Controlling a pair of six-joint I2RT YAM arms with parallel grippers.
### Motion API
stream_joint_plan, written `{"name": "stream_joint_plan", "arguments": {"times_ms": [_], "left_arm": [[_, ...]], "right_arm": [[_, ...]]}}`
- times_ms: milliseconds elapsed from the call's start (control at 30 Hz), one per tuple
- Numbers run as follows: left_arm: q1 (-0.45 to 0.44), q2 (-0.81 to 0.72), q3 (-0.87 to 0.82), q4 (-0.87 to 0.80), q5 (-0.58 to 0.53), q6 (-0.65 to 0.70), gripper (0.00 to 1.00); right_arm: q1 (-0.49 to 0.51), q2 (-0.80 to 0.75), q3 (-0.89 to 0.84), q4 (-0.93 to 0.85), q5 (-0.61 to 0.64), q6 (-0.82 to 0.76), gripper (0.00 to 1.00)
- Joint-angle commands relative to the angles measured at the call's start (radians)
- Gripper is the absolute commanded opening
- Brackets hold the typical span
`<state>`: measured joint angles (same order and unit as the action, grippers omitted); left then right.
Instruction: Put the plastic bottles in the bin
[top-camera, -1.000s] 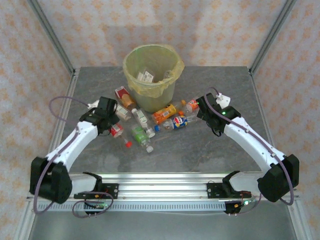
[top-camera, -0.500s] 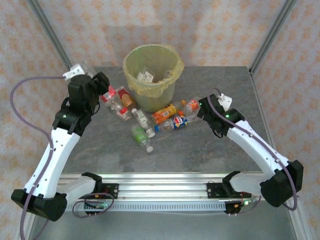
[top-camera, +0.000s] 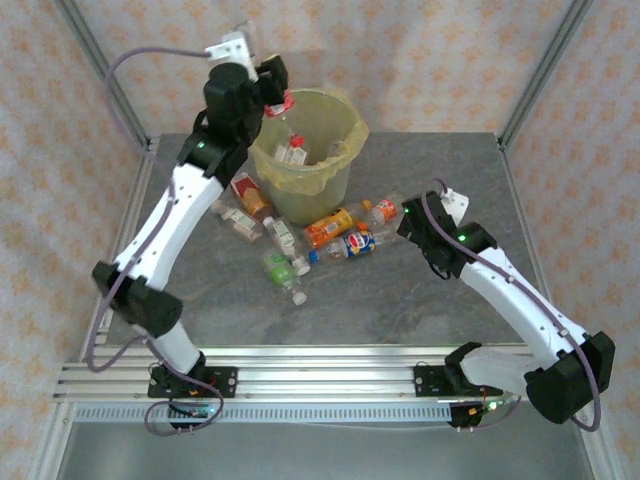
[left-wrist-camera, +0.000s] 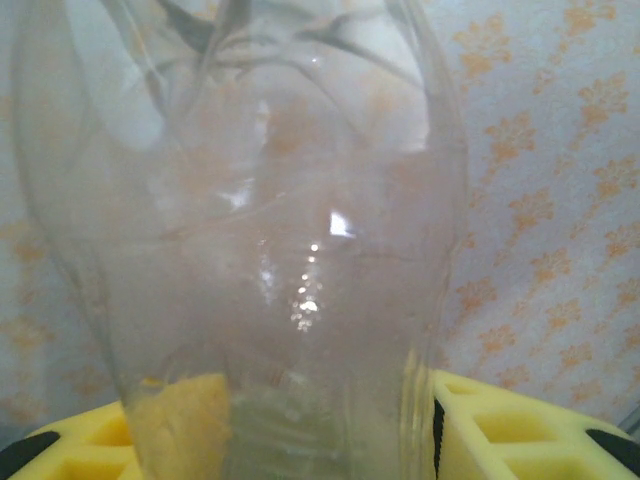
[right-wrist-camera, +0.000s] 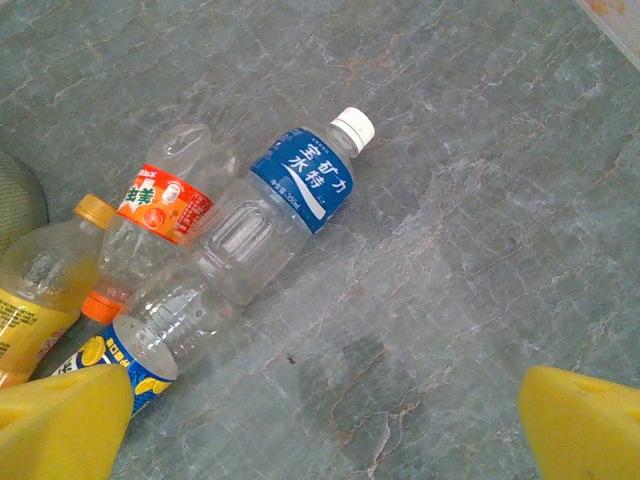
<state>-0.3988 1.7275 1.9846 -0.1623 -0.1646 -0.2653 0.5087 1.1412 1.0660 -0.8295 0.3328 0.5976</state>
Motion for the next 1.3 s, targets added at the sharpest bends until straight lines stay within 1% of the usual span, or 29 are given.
{"name": "stream_joint_plan", "arguments": {"times_ms": [0,233,267,333,400,500,567,667,833,900,1000,1067,1267], "left_arm": [[-0.020,0.110,0.174,0.013,-0.005,0.119,0.28],[-0.057,0.436,0.534,-0.053,-0.090,0.243,0.28],[-0.065,0.471,0.569,-0.057,-0.110,0.259,0.28],[-0.081,0.515,0.588,-0.042,-0.159,0.276,0.28],[-0.097,0.522,0.545,0.002,-0.217,0.279,0.28],[-0.108,0.487,0.389,0.128,-0.281,0.256,0.28],[-0.108,0.442,0.264,0.215,-0.313,0.208,0.28],[-0.108,0.393,0.146,0.259,-0.335,0.129,0.29],[-0.109,0.359,0.046,0.235,-0.328,0.009,0.29],[-0.108,0.351,0.013,0.230,-0.314,-0.026,0.31],[-0.110,0.350,0.007,0.201,-0.268,-0.056,0.43],[-0.108,0.358,0.023,0.158,-0.247,-0.076,0.48],[-0.108,0.361,0.039,0.054,-0.213,-0.105,0.48]], "right_arm": [[-0.004,-0.013,0.021,-0.010,0.038,-0.018,0.99],[-0.004,-0.025,0.008,-0.035,0.050,-0.017,0.99],[-0.004,-0.030,0.004,-0.037,0.053,-0.016,0.99],[-0.004,-0.043,-0.003,-0.046,0.059,-0.014,0.99],[-0.004,-0.058,-0.010,-0.053,0.066,-0.011,0.99],[-0.004,-0.079,-0.019,-0.060,0.071,-0.006,0.99],[-0.004,-0.092,-0.023,-0.065,0.071,-0.005,0.99],[-0.004,-0.104,-0.024,-0.075,0.078,-0.007,0.99],[-0.004,-0.116,-0.029,-0.079,0.083,-0.007,0.99],[-0.004,-0.121,-0.032,-0.076,0.081,-0.007,0.99],[-0.004,-0.126,-0.035,-0.076,0.078,-0.007,0.99],[-0.003,-0.127,-0.037,-0.077,0.078,-0.007,0.99],[-0.004,-0.127,-0.044,-0.070,0.076,-0.002,0.99]]}}
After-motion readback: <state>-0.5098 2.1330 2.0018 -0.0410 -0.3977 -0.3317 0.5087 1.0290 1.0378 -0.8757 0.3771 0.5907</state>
